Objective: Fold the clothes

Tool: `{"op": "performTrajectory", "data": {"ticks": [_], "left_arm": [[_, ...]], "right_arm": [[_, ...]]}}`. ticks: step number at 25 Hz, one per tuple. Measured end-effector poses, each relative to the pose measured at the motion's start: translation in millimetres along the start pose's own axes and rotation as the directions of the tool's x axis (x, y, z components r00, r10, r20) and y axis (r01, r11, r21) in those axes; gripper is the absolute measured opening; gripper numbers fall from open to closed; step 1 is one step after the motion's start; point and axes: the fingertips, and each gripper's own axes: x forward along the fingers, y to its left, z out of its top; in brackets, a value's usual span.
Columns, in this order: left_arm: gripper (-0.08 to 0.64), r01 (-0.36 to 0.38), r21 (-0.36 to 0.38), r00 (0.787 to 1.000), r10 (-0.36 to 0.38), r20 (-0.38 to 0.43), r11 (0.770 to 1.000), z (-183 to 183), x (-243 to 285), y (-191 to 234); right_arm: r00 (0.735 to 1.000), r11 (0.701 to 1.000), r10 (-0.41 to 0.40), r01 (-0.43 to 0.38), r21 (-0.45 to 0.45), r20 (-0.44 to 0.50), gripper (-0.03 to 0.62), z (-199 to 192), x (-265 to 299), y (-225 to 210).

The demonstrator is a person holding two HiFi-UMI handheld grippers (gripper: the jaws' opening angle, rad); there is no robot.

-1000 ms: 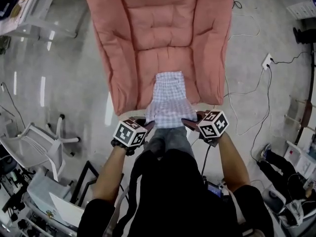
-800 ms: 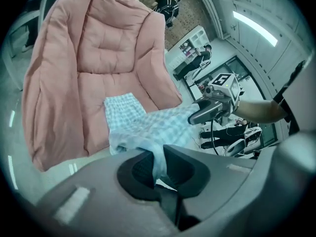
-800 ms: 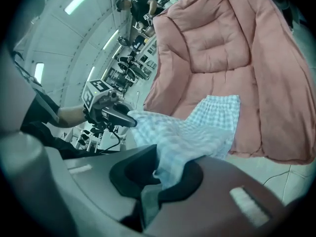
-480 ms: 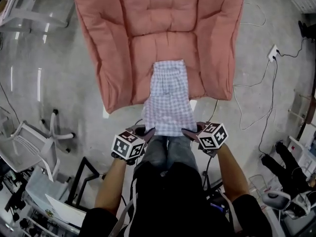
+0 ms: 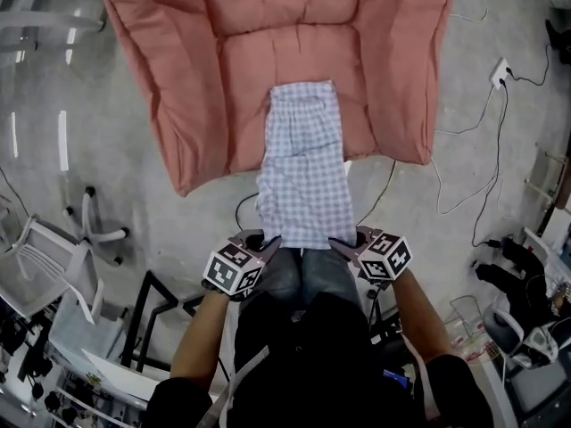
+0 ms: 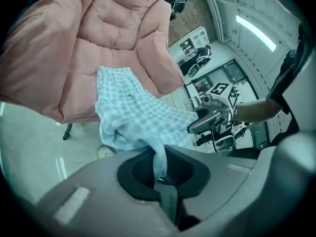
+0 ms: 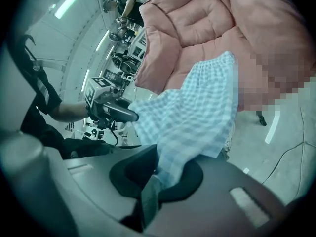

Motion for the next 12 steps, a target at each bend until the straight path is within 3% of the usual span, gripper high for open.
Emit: {"op": "performTrajectory", "data": {"ticks": [5,12], "left_arm": [[0.023,-0.034,0.011,0.999,0.034,0.006,0.999,17,1,13],[0.025,-0.090,0.042,0.989,0.084,0.124,0.995,95,-14,40]], "right_arm": [[1.000,1.000,0.006,-0.005,-0.016,0.019,0.020,20,-4,-6],[0.992,0.999,-0.012,0.016,-0.037,0.127,0.020,96,-23,-33]]}}
